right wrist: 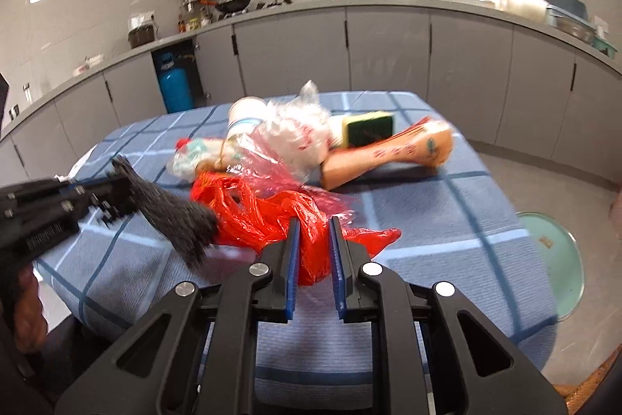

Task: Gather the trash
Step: 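Carry both items to the green basin and open both tools to drop them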

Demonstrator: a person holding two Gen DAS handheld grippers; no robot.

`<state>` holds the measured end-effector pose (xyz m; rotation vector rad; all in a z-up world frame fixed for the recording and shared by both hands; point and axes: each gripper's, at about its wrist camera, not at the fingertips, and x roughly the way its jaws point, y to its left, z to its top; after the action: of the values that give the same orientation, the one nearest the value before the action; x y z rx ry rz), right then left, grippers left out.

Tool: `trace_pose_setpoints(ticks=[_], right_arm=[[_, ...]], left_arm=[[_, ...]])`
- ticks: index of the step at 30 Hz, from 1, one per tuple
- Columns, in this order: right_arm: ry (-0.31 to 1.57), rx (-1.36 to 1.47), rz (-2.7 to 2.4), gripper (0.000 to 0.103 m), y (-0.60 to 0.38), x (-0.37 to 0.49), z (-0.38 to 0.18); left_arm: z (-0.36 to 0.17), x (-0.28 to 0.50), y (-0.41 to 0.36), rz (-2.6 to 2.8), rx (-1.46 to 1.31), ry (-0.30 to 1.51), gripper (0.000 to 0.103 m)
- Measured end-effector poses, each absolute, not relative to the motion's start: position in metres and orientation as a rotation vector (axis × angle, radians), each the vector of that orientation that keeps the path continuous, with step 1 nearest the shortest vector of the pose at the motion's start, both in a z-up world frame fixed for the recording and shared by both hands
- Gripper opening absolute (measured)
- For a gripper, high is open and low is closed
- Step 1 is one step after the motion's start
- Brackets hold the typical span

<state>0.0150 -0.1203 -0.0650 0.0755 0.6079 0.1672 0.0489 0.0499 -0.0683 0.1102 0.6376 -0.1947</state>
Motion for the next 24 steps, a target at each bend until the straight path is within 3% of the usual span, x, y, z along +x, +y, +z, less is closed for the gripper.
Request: trace_pose_setpoints(ticks=[13, 24], right_arm=[[0.496, 0.158, -0.016, 0.016, -0.201, -0.002, -0.027], [0.476, 0.217, -0.277, 0.016, -0.315, 0.010, -0.041]], left_arm=[[-0.018, 0.082, -0.003, -0.220, 0.135, 0.516, 0.010], [-0.021, 0.123, -0.134, -0.411, 0.208, 0.497, 0.010]])
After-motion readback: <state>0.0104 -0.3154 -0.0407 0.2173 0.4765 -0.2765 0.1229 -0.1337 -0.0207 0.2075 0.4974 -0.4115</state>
